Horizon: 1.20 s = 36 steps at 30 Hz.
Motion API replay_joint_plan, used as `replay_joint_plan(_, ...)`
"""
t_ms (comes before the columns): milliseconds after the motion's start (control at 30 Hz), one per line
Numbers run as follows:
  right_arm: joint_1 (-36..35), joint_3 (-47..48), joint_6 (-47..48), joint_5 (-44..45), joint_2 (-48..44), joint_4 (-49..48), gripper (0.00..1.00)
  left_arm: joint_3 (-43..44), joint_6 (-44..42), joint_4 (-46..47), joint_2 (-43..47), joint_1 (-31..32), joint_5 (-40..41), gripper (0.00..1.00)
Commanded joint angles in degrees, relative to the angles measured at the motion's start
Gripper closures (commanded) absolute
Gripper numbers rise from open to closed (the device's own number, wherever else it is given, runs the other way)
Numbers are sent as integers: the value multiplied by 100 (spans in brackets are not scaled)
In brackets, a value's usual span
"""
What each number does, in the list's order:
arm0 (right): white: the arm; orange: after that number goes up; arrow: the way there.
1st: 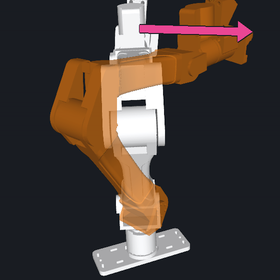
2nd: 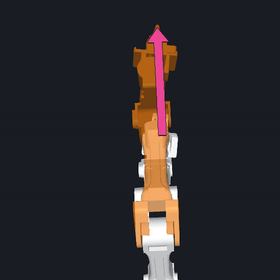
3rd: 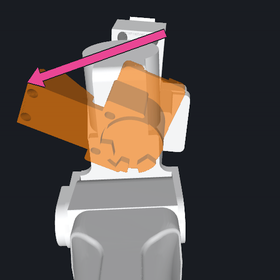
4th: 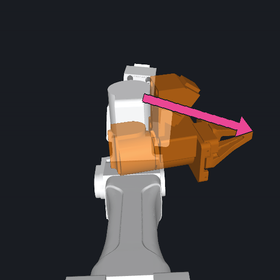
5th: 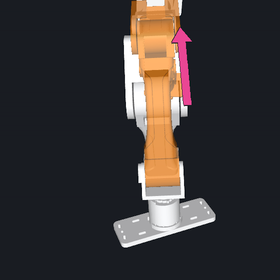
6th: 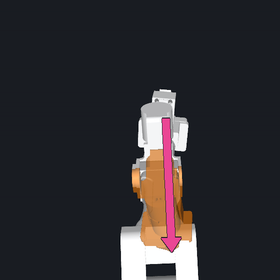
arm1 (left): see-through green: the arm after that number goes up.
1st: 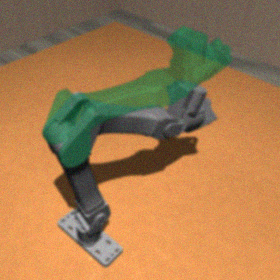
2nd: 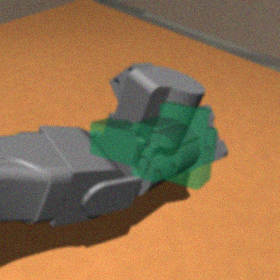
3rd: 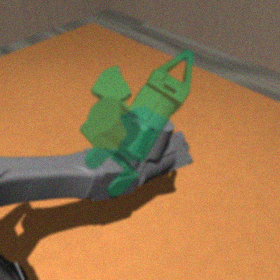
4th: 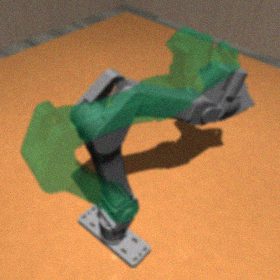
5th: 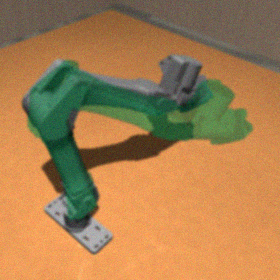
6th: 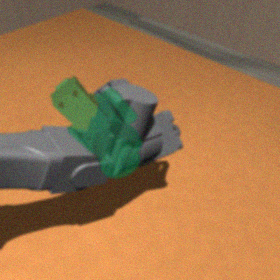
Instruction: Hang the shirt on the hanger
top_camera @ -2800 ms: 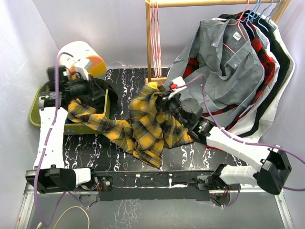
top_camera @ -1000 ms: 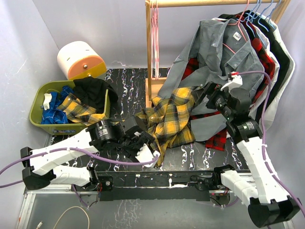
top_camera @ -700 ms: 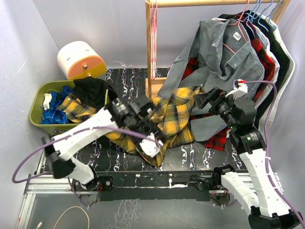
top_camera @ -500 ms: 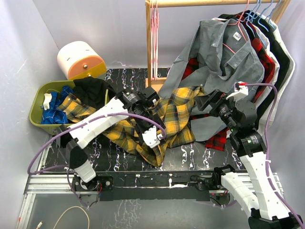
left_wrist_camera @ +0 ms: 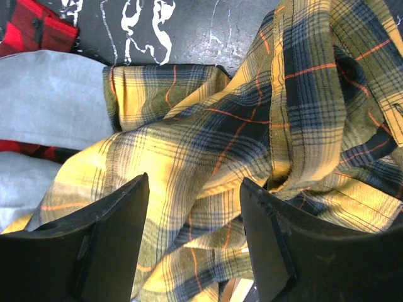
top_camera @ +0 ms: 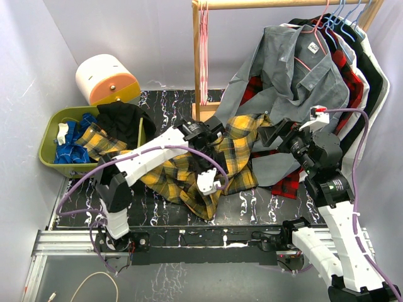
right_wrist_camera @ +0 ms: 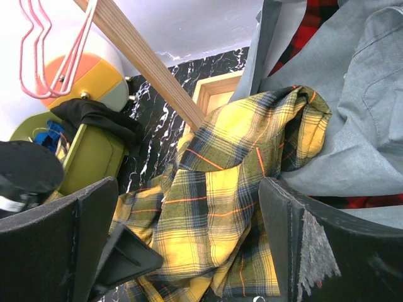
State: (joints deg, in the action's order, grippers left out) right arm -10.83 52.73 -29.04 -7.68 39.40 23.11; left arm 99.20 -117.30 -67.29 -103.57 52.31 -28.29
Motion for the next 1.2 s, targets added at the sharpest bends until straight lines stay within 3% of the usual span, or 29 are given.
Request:
replay_joint_plan(0, 2, 345, 273, -131, 32, -200, 2, 266, -479, -182, -358, 51, 100, 43)
replay_joint_plan(133, 11, 322, 305, -256, 58, -336, 2, 363, -465, -85, -564, 52, 201, 44)
replay_joint_plan(233, 9, 255, 346, -261, 55, -371, 2, 381, -489, -15, -681, 51, 338, 52)
replay_joint_plan(300, 6, 150, 335, -254, 11, -398, 1, 442, -558, -49, -769, 52, 574, 66)
replay_joint_plan(400, 3, -109, 227, -195, -175, -474, 2, 743, -665, -246, -884, 51, 972, 99)
replay_joint_plan(567, 4, -689, -43, -198, -586, -685, 2, 1447, -273, -377, -678, 16, 587, 100)
replay_joint_plan(733, 7, -1427, -137, -1206, -947, -1453, 2, 1636, 360, -9, 171, 11, 120, 100)
replay_joint_plan(900, 6, -1975, -14, -2121, -1644, -2313, 2, 1654, 718, 229, 632, -208, 527, 100)
replay_joint_plan(1000, 9, -1906, 8, -2890, -1396, -2035, 2, 1419, 1072, 606, 849, -362, 845, 100)
replay_joint_plan(1167, 7, -1863, 35, -2822, -1557, -1467, 2, 1434, 1713, 860, 946, -467, 960, 100)
